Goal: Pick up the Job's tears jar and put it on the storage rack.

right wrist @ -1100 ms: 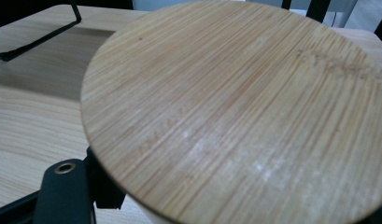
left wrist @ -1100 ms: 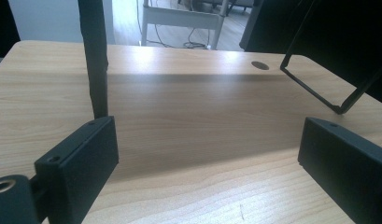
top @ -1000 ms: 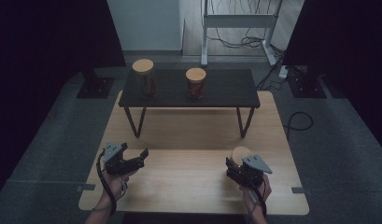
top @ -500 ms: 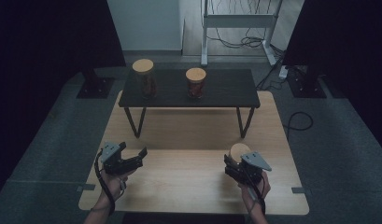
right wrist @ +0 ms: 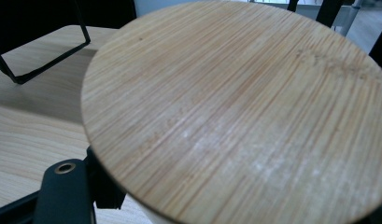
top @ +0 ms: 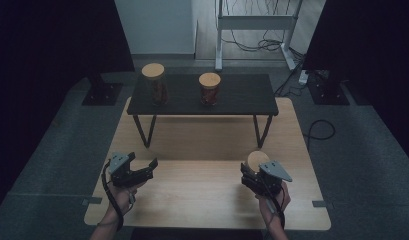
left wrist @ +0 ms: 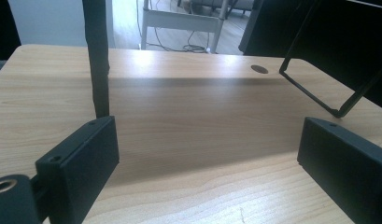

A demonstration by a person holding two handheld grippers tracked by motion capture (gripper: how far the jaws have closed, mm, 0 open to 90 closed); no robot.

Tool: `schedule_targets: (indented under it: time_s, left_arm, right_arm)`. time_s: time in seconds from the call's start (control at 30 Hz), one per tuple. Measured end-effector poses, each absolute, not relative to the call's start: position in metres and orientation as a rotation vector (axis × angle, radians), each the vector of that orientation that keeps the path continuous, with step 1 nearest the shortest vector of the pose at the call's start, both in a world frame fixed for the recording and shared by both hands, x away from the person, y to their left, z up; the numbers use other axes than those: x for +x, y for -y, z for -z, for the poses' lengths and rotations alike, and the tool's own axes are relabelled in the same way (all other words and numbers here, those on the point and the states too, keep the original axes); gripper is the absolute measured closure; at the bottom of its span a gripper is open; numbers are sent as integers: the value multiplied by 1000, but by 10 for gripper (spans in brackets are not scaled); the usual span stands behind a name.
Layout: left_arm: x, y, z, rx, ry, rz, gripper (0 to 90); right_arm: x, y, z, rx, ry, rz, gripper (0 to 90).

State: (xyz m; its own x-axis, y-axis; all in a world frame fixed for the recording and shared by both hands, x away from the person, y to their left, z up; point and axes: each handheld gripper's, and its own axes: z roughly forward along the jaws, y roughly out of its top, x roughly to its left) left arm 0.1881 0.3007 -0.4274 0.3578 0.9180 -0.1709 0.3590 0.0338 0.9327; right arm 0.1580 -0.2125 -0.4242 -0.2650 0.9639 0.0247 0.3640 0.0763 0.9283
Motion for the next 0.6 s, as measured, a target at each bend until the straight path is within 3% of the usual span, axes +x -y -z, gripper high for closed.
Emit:
schedule_targets:
  time_s: [0.6]
  left_arm:
    - [189,-300,428,1539,-1200,-645,50]
  right_arm:
    - [158,214,413,1303,-1689,-1187,251]
